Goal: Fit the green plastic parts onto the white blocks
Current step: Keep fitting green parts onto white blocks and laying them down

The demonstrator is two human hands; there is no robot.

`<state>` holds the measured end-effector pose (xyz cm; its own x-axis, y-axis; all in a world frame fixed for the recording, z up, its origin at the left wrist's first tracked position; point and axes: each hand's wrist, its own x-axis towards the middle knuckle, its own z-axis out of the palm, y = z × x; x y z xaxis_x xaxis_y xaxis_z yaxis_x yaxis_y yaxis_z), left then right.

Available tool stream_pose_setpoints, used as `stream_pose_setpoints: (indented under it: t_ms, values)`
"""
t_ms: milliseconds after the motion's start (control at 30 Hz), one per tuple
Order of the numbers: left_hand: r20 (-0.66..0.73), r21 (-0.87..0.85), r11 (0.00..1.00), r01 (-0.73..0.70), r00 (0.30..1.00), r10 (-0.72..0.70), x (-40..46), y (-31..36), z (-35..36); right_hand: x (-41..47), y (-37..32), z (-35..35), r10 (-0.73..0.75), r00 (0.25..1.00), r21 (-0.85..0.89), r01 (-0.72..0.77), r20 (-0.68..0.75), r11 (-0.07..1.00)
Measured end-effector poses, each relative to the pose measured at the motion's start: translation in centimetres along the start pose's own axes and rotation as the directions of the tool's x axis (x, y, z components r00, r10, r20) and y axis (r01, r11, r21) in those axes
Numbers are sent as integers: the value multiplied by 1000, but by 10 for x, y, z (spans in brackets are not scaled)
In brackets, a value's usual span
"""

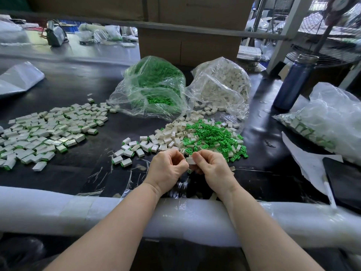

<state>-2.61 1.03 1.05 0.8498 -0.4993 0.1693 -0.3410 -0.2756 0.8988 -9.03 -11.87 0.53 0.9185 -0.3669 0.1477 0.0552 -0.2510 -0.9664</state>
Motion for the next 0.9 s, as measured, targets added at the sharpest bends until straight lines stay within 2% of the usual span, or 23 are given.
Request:
stream_pose_setpoints:
  t_ms: [100, 200, 367, 567, 900]
  values:
    - [-34, -31, 999, 23, 999, -24, 1, -2, -3, -1, 0, -2, -34, 997, 84, 29, 63, 996]
    - [-32, -3, 999, 38, 999, -38, 2, -2, -2, -1, 0, -1, -80, 994, 14, 80, 76, 997]
    - [-30, 14, 999, 44, 999, -44, 1, -2, -1, -1, 1, 1, -92, 995, 13, 91, 42, 996]
    - [-18, -149, 988, -40, 999, 38, -1, 1, -2, 2, 1, -1, 0, 1000, 72, 0, 4, 997]
    - [-103, -96, 986, -136, 987, 126, -3, 2, -1, -1, -3, 0, 47, 999, 21, -47, -3, 999]
